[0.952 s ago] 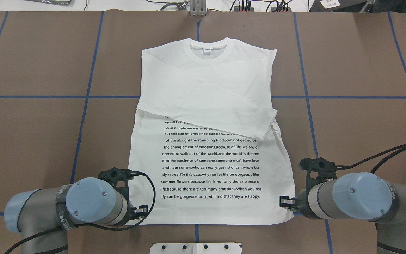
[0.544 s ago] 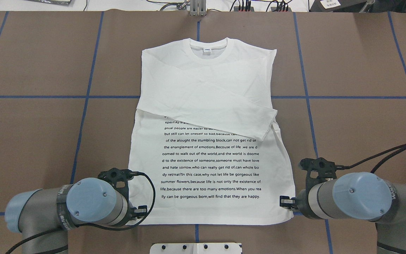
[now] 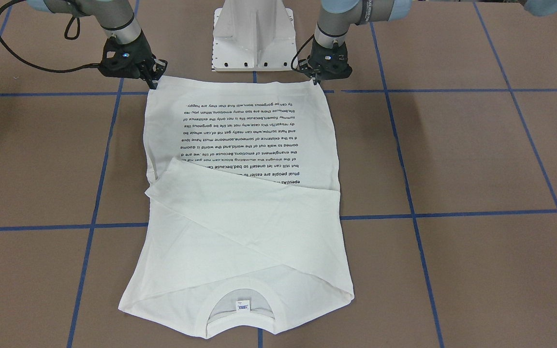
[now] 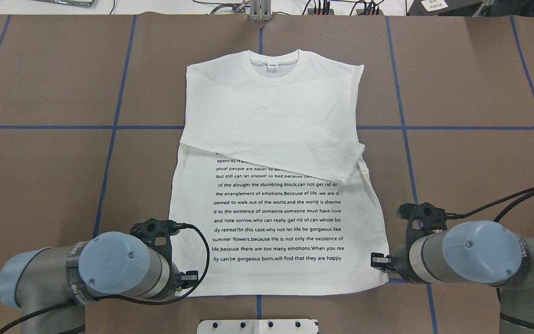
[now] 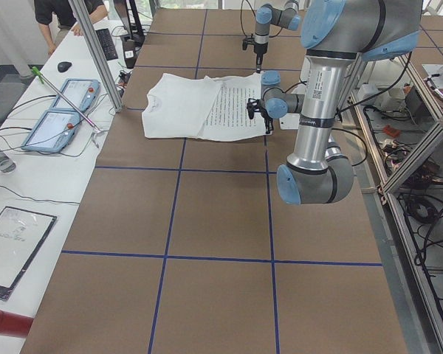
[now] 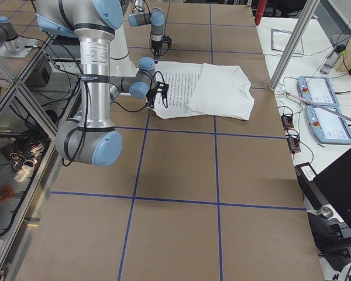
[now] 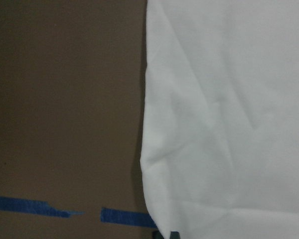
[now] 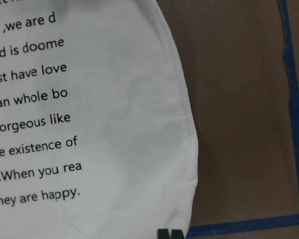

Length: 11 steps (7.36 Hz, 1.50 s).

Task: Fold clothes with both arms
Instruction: 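Lift the hem with both grippers and fold it toward the collar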

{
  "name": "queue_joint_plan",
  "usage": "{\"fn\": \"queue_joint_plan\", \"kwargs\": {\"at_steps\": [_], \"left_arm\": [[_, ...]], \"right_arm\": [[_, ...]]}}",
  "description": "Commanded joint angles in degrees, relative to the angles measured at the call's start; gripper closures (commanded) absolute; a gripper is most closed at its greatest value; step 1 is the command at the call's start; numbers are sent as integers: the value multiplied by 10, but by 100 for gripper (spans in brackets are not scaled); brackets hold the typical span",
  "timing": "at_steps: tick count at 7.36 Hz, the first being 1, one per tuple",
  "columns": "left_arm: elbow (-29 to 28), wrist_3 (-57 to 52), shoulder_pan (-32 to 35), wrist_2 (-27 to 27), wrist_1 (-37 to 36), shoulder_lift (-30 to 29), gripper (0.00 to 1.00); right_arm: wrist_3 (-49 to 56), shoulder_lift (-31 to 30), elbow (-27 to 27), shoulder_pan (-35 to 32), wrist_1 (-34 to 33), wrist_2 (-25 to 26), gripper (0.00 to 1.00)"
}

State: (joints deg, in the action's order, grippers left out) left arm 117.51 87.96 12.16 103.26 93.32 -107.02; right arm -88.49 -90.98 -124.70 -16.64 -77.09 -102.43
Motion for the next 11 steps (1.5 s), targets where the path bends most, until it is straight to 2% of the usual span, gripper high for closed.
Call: {"fn": "queue_joint_plan", "kwargs": {"at_steps": [1, 3, 5, 7, 8, 10, 11], "left_arm": [[75, 0, 6, 14, -29, 13, 100], [131, 0, 7, 32, -73, 14, 100], [174, 54, -1, 44, -91, 12, 100], [219, 60, -25, 45, -152, 12, 100], [220, 60, -24, 45, -156, 14, 100], [207, 57, -15, 42, -153, 8, 100], [203, 54, 20, 41, -152, 1, 100]], "right_arm": [[2, -10, -18, -38, -7, -48, 100], [6, -25, -54, -37, -6, -64, 100], [8, -45, -97, -36, -5, -138, 100], [8, -54, -124, -28, -4, -166, 100], [9, -49, -124, -28, -3, -166, 100], [36, -43, -118, -72, -3, -167, 100], [70, -29, -105, -103, -3, -170, 100]]}}
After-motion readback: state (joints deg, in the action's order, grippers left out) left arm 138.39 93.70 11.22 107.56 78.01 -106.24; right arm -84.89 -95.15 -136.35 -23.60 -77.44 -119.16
